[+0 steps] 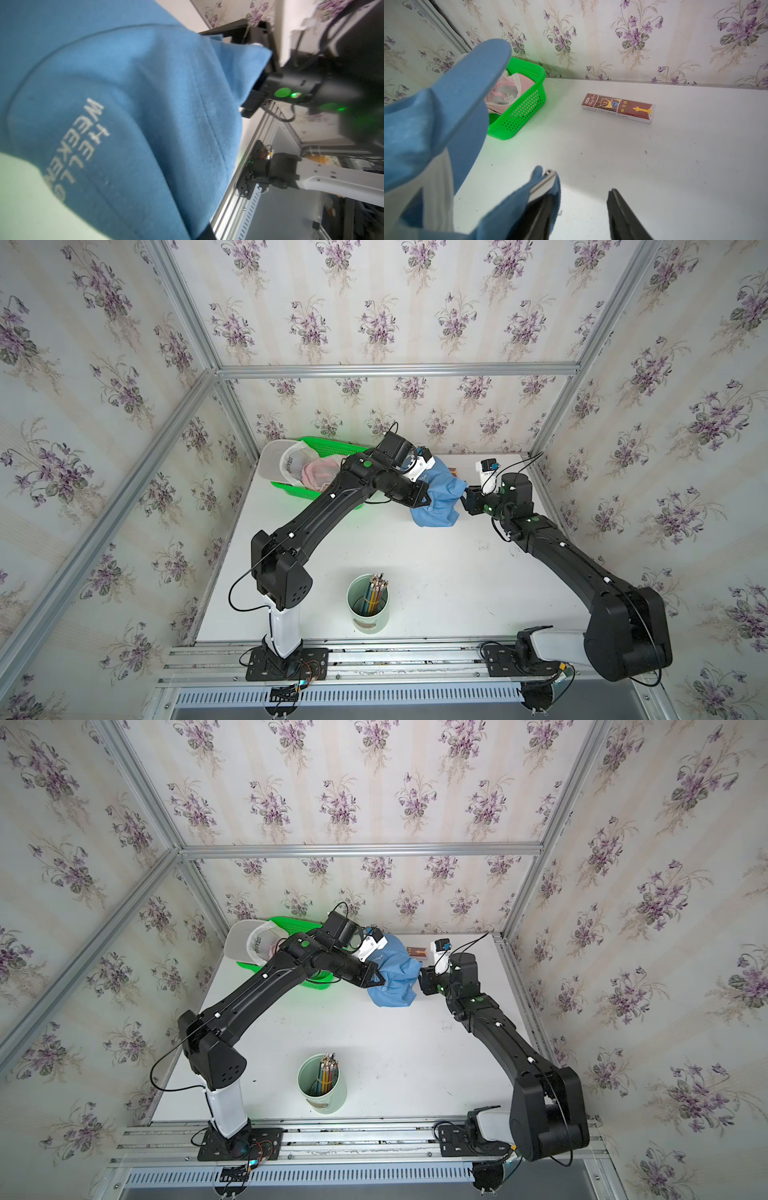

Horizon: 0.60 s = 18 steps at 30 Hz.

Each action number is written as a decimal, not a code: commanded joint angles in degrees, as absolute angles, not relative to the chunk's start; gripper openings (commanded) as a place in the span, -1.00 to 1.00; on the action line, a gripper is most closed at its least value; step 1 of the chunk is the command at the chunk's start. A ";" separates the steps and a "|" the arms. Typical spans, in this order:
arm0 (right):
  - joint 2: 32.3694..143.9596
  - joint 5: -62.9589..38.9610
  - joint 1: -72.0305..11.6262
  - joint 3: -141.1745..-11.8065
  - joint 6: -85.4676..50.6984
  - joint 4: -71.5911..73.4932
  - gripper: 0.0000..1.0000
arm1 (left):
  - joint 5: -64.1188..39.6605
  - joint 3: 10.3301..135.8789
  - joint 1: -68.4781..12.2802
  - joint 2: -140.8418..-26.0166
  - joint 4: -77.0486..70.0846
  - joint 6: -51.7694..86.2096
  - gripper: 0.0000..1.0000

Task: Turn the baseball cap inside out
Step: Turn over the baseball cap.

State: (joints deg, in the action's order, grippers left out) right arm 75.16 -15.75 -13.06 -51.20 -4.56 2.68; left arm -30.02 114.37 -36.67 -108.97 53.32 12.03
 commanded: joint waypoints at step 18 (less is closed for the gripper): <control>69.53 -12.02 -11.40 -53.95 -13.66 -5.31 0.24 | -25.44 117.47 -33.60 -111.48 61.25 -25.61 -0.93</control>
